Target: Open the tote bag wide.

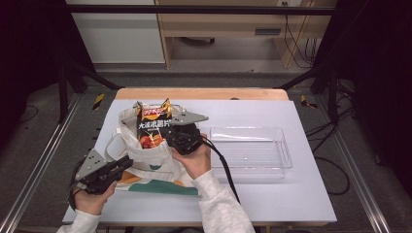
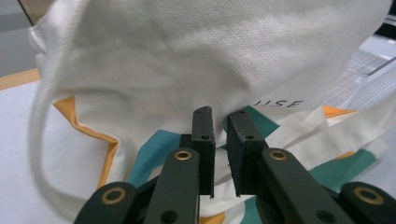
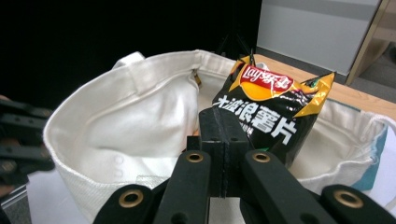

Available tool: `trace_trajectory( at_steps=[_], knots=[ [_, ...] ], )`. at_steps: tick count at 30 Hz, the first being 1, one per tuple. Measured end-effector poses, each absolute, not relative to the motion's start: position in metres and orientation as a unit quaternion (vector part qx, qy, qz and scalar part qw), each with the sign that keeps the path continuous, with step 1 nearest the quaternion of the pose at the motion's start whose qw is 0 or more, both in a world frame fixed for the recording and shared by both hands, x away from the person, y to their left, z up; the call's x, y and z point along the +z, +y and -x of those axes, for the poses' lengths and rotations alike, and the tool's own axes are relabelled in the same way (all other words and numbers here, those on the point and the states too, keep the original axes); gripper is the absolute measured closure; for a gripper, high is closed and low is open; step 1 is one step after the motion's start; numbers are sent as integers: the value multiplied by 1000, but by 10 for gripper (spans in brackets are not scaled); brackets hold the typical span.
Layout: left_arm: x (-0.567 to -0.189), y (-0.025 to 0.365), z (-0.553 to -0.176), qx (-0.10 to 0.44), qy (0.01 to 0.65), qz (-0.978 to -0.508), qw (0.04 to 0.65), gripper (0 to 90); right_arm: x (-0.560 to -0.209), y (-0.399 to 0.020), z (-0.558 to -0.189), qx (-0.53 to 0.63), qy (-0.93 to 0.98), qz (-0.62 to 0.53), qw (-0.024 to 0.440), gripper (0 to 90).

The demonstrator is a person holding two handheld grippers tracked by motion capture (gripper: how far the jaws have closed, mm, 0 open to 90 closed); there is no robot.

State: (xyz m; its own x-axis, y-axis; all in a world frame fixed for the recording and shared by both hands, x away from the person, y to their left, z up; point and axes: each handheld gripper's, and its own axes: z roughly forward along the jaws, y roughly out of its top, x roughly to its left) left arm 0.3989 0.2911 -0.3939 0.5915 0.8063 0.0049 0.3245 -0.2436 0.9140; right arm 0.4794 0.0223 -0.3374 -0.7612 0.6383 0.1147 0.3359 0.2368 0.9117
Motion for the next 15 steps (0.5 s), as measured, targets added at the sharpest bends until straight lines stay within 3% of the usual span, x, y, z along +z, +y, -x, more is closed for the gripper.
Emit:
trace_trajectory(
  at_steps=[4, 10, 15],
  knots=[
    [-380, 304, -391, 260, 380, -728, 508, 896, -339, 22, -473, 528, 777, -310, 144, 900],
    [-342, 315, -397, 293, 385, -692, 536, 900, -350, 21, -461, 529, 781, -303, 137, 900],
    [-326, 302, -432, 289, 384, -718, 503, 900, -358, 20, -452, 531, 783, -296, 133, 900]
  ],
)
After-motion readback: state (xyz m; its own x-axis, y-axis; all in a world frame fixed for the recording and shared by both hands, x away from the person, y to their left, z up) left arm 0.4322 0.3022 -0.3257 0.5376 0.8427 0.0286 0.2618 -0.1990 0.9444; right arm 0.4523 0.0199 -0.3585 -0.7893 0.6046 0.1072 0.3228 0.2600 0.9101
